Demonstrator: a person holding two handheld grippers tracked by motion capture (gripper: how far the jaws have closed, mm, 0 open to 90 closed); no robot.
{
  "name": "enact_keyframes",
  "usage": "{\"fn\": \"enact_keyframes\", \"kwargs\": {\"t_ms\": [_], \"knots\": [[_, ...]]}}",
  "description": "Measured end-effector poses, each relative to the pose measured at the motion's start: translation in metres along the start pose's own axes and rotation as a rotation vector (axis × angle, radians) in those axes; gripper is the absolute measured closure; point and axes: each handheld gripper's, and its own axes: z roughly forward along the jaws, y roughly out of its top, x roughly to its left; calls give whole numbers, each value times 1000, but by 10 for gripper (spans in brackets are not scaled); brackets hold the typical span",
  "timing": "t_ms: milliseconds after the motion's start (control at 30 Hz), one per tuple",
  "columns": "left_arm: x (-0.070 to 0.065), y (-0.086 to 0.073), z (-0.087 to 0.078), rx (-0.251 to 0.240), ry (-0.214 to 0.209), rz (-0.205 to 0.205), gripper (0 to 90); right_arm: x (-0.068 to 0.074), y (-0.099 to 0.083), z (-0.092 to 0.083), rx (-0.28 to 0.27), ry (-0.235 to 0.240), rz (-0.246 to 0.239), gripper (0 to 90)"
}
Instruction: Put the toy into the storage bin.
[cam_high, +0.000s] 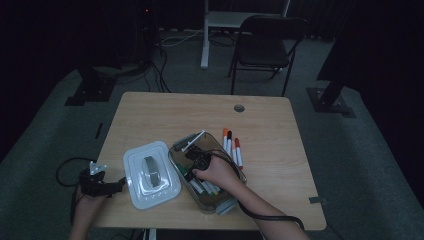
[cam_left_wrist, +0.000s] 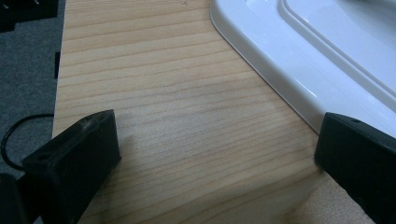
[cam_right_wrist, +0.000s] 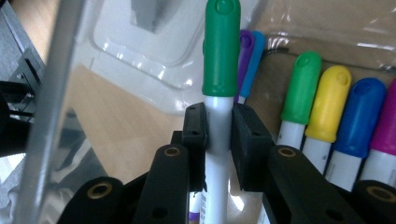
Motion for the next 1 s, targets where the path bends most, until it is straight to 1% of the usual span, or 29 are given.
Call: {"fn": "enact_keyframes", "kwargs": {"t_ms": [33,167,233,267,300,367,400,567,600,633,667,700,733,767,800,867,900,933,967,1000], "knots": [[0,0,0,0,0,0,5,0,1,2,18,1,-3,764],[0,0,0,0,0,0,5,3,1,7,45,-15,-15,756],[0,0,0,0,0,0,5,3,1,9,62,-27,-25,747],[0,0,0,0,0,0,5,3,1,9,62,-27,-25,747],[0,0,0,0,0,0,5,1,0,11,78,-29,-25,737],[0,0,0,0,0,0,5,1,0,11,81,-26,-24,731],[0,0,0,0,0,0,5,0,-1,12,86,-31,-31,723],[0,0,0,0,0,0,5,-3,-3,10,80,-41,-24,714],[0,0,0,0,0,0,5,-3,-3,9,71,-38,-26,714],[0,0,0,0,0,0,5,-3,-4,6,59,-47,-24,714],[0,0,0,0,0,0,5,-3,-5,4,46,-65,-32,711],[0,0,0,0,0,0,5,-3,-5,4,46,-65,-32,711],[0,0,0,0,0,0,5,-4,-7,-6,17,-60,-36,696],[0,0,0,0,0,0,5,-4,-7,-6,17,-60,-36,696],[0,0,0,0,0,0,5,-5,-8,-10,3,-52,-34,692],[0,0,0,-1,1,0,5,-9,-12,-26,-44,-37,-33,682],[0,0,0,-2,1,-1,5,-14,-16,-41,-93,-22,-32,676],[0,0,0,-2,1,-1,5,-14,-16,-41,-93,-22,-32,676],[0,0,0,-2,0,-1,5,-16,-19,-50,-118,-12,-25,662],[0,0,0,-2,0,-1,5,-21,-25,-70,-181,-2,-28,645]]}}
